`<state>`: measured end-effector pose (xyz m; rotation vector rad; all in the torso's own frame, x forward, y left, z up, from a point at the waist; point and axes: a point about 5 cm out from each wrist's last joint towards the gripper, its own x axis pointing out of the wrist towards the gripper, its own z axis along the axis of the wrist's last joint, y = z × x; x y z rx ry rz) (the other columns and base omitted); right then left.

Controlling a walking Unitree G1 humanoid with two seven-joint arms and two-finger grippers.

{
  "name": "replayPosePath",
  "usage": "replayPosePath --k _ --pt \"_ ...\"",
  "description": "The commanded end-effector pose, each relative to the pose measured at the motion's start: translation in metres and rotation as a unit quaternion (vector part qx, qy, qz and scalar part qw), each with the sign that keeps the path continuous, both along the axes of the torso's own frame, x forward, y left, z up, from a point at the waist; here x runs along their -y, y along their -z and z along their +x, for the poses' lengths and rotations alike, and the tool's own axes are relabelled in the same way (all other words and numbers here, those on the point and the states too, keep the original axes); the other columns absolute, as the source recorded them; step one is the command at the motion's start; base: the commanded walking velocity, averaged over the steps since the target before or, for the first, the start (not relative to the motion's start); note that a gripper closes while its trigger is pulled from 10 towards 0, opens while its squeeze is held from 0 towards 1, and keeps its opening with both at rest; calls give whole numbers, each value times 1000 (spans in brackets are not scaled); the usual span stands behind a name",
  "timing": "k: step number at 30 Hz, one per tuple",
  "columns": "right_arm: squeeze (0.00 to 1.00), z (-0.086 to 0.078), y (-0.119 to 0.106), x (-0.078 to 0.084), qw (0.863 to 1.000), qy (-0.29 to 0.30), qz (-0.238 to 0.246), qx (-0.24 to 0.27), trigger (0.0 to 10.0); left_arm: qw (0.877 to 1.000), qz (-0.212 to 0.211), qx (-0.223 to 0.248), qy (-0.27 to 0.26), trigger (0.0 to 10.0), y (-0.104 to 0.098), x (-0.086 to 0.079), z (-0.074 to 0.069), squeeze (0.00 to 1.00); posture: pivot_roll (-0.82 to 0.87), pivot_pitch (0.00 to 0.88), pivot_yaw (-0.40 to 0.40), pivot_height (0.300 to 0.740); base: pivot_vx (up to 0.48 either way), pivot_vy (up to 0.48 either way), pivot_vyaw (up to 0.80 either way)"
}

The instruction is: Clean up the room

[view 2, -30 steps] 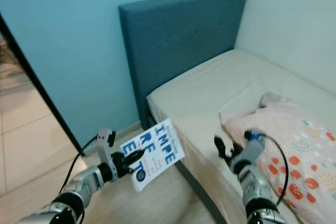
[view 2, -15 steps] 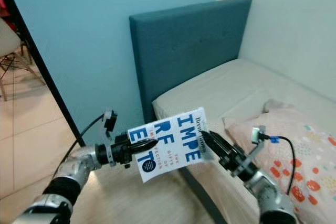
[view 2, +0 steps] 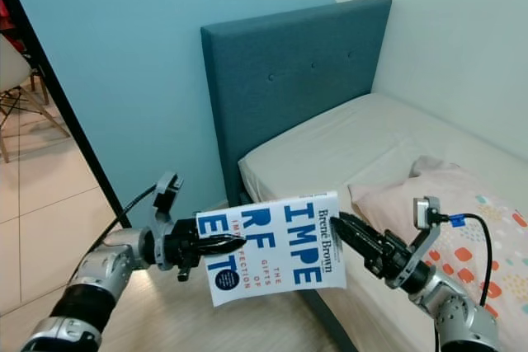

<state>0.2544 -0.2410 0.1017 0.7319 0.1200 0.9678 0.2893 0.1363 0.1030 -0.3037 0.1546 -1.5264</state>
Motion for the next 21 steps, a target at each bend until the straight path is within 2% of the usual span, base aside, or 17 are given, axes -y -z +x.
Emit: replayPosePath --k 1,3,4,6,7,8,9,10,11,13,21 --pt "0 -3 -4 -6 999 -37 -19 -4 10000 999 5 8 39 10000 -2 4 -5 0 -25 0 0 740 0 0 0" --pt "0 -3 -4 -6 999 -37 -19 -4 10000 999 5 8 39 10000 -2 4 -5 0 -25 0 0 740 0 0 0" --pt "0 -6 -5 -8 997 -67 -38 -9 8784 999 10 7 45 10000 -3 4 -7 0 -22 0 1 740 0 0 0" --pt "0 -6 -5 -8 997 -67 -38 -9 8784 999 10 7 45 10000 -3 4 -7 0 -22 0 1 740 0 0 0" --pt "0 -10 -6 -10 993 -98 -65 -16 4588 999 11 6 48 10000 -4 3 -8 0 -22 0 1 740 0 0 0" --pt "0 -10 -6 -10 993 -98 -65 -16 4588 999 11 6 48 10000 -4 3 -8 0 -22 0 1 740 0 0 0" --pt "0 -14 -5 -11 988 -125 -91 -24 3059 999 12 5 51 10000 -5 3 -9 0 -22 0 1 740 0 0 0" --pt "0 -17 -4 -12 984 -142 -107 -30 2863 999 13 4 52 10000 -5 3 -10 0 -22 0 1 740 0 0 0" --pt "0 -19 -3 -12 980 -155 -118 -34 314 998 13 4 54 10000 -5 4 -11 0 -23 0 -1 740 0 0 0" --pt "0 -20 -3 -13 978 -163 -125 -36 0 998 13 3 56 10000 -6 5 -11 0 -23 0 -1 740 0 0 0" --pt "0 -21 -8 -15 976 -167 -133 -33 0 998 14 3 59 10000 -7 7 -11 0 -28 0 1 740 0 0 0"
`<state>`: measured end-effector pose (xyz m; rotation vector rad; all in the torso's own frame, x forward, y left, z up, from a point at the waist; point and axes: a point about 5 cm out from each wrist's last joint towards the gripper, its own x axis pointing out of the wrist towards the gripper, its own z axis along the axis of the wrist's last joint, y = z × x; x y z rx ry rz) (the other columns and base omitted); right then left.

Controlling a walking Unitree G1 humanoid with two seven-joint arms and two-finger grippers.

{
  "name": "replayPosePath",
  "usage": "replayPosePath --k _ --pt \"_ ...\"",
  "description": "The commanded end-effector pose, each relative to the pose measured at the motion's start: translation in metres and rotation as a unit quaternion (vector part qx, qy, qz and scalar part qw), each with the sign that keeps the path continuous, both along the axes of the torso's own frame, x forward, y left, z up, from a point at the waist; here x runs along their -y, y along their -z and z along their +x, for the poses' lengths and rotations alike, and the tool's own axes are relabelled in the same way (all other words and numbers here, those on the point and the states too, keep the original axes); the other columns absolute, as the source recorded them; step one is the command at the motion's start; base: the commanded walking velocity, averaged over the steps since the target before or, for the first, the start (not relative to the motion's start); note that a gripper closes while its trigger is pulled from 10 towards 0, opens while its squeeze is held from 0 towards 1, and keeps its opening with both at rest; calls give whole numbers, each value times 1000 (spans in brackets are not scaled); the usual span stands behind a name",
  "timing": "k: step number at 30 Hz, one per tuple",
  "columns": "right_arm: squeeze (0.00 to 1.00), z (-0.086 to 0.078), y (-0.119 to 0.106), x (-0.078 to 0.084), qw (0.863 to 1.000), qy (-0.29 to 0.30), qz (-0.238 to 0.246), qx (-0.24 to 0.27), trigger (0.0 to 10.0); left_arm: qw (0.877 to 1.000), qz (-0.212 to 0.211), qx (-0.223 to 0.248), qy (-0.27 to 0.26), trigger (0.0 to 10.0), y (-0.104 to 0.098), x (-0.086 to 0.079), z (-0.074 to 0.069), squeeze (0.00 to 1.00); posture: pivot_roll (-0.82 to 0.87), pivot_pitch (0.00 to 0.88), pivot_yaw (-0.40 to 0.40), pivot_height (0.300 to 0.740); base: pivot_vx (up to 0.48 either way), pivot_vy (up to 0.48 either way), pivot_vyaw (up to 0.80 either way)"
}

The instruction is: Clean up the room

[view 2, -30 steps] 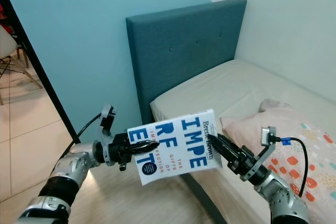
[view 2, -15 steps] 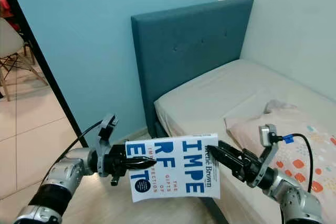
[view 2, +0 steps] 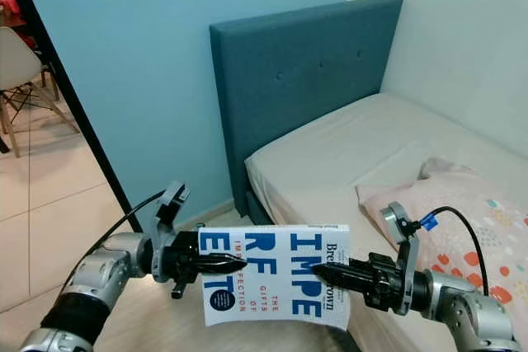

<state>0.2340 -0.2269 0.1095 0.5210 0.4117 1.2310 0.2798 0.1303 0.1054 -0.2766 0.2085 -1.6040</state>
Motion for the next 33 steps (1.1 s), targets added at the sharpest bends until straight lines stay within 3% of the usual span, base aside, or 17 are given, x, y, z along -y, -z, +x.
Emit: replayPosePath --k 1,6,7,9,10,13,15,18,21,24,27,28,29,30,33 --pt "0 1 -1 0 1000 6 -11 -1 0 1000 -7 8 15 10000 -4 1 -1 0 -28 0 1 740 0 0 0" --pt "0 4 -5 1 1000 18 -2 6 0 1000 -9 5 9 10000 -4 2 1 0 -30 0 0 740 0 0 0" --pt "0 6 -7 2 1000 27 4 11 0 1000 -15 -4 -7 10000 -4 3 4 753 -32 0 1 740 0 0 0" --pt "0 6 -7 2 1000 27 4 11 0 1000 -15 -4 -7 10000 -4 3 4 753 -32 0 1 740 0 0 0" --pt "0 9 -10 4 999 41 13 21 0 999 -25 -13 -26 10000 -5 2 7 1000 -34 0 -1 740 0 0 0" --pt "0 13 -15 5 997 62 26 36 0 997 -38 -23 -56 10000 -6 1 12 1000 -34 0 -1 740 0 0 0" --pt "0 21 -22 9 991 106 49 60 0 992 -50 -33 -114 10000 -3 -4 21 1000 -34 0 -2 740 0 0 0" --pt "0 23 -24 10 989 118 55 66 0 989 -51 -35 -131 10000 -2 -6 23 1000 -34 0 -2 740 0 0 0" --pt "0 30 -13 21 980 189 34 60 0 969 -5 -41 -244 10000 17 -20 31 1000 -29 0 -5 740 0 0 0" --pt "0 32 -9 24 975 211 25 57 0 961 9 -43 -274 10000 23 -25 33 1000 -29 0 -5 740 0 0 0" --pt "0 42 3 42 947 317 -5 46 0 914 55 -56 -398 10000 37 -47 39 1000 -26 0 -2 740 0 0 0" --pt "0 42 3 42 947 317 -5 46 0 914 55 -56 -398 10000 37 -47 39 1000 -26 0 -2 740 0 0 0" --pt "0 45 7 49 932 361 -9 37 0 889 71 -68 -447 10000 42 -58 39 1000 -25 0 -1 740 0 0 0" --pt "0 45 7 49 932 361 -9 37 0 889 71 -68 -447 10000 42 -58 39 1000 -25 0 -1 740 0 0 0" --pt "0 57 19 62 872 490 -12 -7 0 789 141 -113 -587 10000 64 -89 34 1000 -14 0 1 740 0 0 0"
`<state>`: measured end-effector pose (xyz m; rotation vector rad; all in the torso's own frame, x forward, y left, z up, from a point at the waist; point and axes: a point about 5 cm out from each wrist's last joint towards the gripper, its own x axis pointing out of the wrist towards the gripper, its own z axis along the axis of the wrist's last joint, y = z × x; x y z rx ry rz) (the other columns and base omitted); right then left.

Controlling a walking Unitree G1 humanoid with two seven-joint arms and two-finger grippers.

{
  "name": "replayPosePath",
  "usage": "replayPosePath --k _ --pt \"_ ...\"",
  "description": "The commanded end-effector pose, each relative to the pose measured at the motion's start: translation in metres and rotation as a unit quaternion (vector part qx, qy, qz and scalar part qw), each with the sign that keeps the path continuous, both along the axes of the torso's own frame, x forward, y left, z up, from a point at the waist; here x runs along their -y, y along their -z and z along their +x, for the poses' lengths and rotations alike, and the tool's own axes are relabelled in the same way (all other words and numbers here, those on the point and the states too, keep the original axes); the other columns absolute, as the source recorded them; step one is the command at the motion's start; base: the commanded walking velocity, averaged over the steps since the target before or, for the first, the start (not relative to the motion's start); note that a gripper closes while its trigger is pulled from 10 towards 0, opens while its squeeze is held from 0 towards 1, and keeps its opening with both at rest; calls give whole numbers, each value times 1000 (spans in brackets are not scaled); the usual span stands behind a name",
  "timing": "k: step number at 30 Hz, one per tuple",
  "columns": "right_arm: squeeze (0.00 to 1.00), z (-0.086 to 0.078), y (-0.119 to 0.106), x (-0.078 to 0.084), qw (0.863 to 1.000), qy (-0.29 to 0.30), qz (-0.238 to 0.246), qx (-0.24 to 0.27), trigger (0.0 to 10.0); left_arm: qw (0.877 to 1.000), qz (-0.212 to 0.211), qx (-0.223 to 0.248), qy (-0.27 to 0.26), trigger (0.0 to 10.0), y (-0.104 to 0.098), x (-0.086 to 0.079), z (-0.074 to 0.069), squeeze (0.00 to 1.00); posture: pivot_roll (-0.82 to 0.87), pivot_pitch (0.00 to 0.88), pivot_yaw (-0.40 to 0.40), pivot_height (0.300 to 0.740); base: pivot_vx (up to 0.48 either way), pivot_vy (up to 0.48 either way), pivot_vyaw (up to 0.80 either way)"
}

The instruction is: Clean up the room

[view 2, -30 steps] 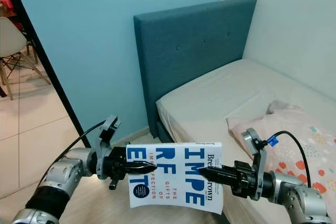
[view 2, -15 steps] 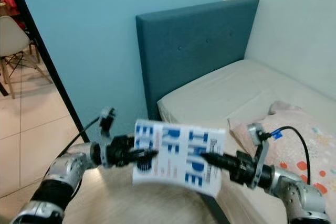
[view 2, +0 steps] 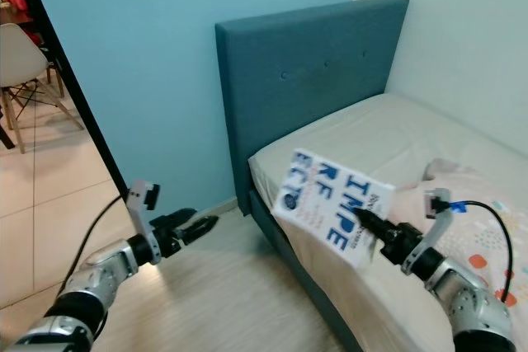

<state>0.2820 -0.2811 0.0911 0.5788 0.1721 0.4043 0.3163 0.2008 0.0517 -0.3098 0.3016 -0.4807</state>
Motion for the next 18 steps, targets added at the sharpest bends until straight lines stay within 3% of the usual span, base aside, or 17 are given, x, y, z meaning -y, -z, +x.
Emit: replayPosePath --k 1,2,3,4,5,7,8,9,10,11,13,15,16,18 --pt "0 9 0 8 996 87 7 -2 0 994 39 -38 -91 10000 10 -19 -2 1000 -14 0 1 740 0 0 0" --pt "0 9 0 8 996 87 7 -2 0 994 39 -38 -91 10000 10 -19 -2 1000 -14 0 1 740 0 0 0" --pt "0 12 4 8 992 123 10 -15 0 988 51 -60 -129 10000 19 -26 -8 482 -12 0 1 740 0 0 0" --pt "0 12 4 8 992 123 10 -15 0 988 51 -60 -129 10000 19 -26 -8 482 -12 0 1 740 0 0 0" --pt "0 15 7 7 987 156 14 -22 706 981 59 -86 -163 10000 29 -32 -16 0 -8 0 1 740 0 0 0" --pt "0 15 7 7 987 156 14 -22 706 981 59 -86 -163 10000 29 -32 -16 0 -8 0 1 740 0 0 0" --pt "0 18 9 4 984 173 22 -28 1176 975 63 -109 -183 10000 39 -35 -25 0 -3 0 0 740 0 0 0" --pt "0 22 11 -1 981 187 32 -34 0 969 67 -133 -197 10000 51 -35 -36 0 -3 0 -1 740 0 0 0" --pt "0 22 11 -1 981 187 32 -34 0 969 67 -133 -197 10000 51 -35 -36 0 -3 0 -1 740 0 0 0" --pt "0 27 12 -4 978 200 41 -38 0 963 75 -156 -206 10000 63 -33 -47 0 -1 0 0 735 0 0 0" --pt "0 27 12 -4 978 200 41 -38 0 963 75 -156 -206 10000 63 -33 -47 0 -1 0 0 735 0 0 0" --pt "0 33 13 -8 972 222 67 -41 0 952 87 -193 -218 10000 83 -29 -68 0 3 0 -3 725 0 0 0" --pt "0 33 13 -8 972 222 67 -41 0 952 87 -193 -218 10000 83 -29 -68 0 3 0 -3 725 0 0 0" --pt "0 36 12 -8 968 234 82 -41 0 944 100 -223 -222 10000 96 -27 -84 0 13 0 -3 715 0 0 0"
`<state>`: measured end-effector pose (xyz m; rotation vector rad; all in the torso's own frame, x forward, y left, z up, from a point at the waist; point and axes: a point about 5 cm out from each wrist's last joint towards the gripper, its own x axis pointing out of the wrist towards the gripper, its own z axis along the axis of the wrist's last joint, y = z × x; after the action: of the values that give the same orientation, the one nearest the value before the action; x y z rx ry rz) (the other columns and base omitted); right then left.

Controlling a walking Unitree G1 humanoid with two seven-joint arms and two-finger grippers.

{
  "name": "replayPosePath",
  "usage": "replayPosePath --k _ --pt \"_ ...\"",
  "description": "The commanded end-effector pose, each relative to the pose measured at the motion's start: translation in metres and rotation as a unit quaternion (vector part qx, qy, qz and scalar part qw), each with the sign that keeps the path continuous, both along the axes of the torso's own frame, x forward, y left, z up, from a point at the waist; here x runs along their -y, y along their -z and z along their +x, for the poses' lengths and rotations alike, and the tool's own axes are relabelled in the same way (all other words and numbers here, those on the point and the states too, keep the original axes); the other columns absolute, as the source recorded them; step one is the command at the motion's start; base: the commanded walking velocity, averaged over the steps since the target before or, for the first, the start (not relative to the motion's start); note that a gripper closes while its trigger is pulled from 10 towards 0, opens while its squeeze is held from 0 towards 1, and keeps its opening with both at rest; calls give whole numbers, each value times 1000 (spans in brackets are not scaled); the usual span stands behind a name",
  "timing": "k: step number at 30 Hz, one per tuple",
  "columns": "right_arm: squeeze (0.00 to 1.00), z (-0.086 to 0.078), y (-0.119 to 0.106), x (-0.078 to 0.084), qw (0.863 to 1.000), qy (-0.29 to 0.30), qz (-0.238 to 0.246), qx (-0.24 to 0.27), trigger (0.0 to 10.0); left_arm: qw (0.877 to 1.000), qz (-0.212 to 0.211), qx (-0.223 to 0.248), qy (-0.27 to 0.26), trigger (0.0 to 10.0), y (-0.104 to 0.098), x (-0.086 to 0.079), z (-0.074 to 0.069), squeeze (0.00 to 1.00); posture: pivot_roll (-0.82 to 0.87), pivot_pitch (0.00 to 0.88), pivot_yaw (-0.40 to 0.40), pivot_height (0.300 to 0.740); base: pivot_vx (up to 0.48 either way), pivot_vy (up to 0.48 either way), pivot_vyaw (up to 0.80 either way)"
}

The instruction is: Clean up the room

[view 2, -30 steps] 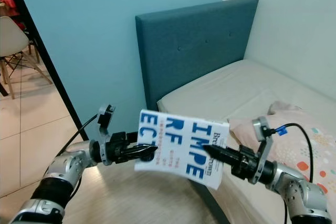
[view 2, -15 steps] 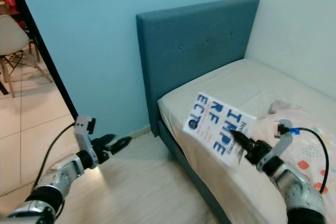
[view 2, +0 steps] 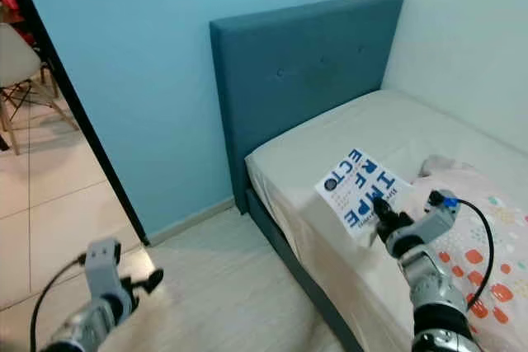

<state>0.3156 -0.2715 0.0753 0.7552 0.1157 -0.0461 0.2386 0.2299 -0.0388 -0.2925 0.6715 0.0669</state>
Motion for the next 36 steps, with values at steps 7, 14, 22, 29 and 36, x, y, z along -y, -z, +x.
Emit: replayPosePath --k 7,14,22,29,36 --pt "0 3 -1 9 999 44 -6 -7 0 997 36 -68 1 10000 23 -2 -34 0 14 0 1 695 0 0 0" --pt "0 -1 4 17 997 76 -13 -23 0 993 56 -107 2 10000 34 -9 -58 0 15 0 5 670 0 0 0" --pt "0 -3 13 12 996 84 -2 -31 0 990 65 -124 14 10000 40 -6 -68 0 18 2 11 645 0 0 0" --pt "0 -6 18 13 995 93 8 -36 0 997 55 -62 7 10000 24 -3 -38 0 24 14 8 625 0 0 0" --pt "0 -8 18 16 992 114 36 -27 1216 998 52 13 27 10000 0 3 0 0 32 30 20 595 0 0 0"
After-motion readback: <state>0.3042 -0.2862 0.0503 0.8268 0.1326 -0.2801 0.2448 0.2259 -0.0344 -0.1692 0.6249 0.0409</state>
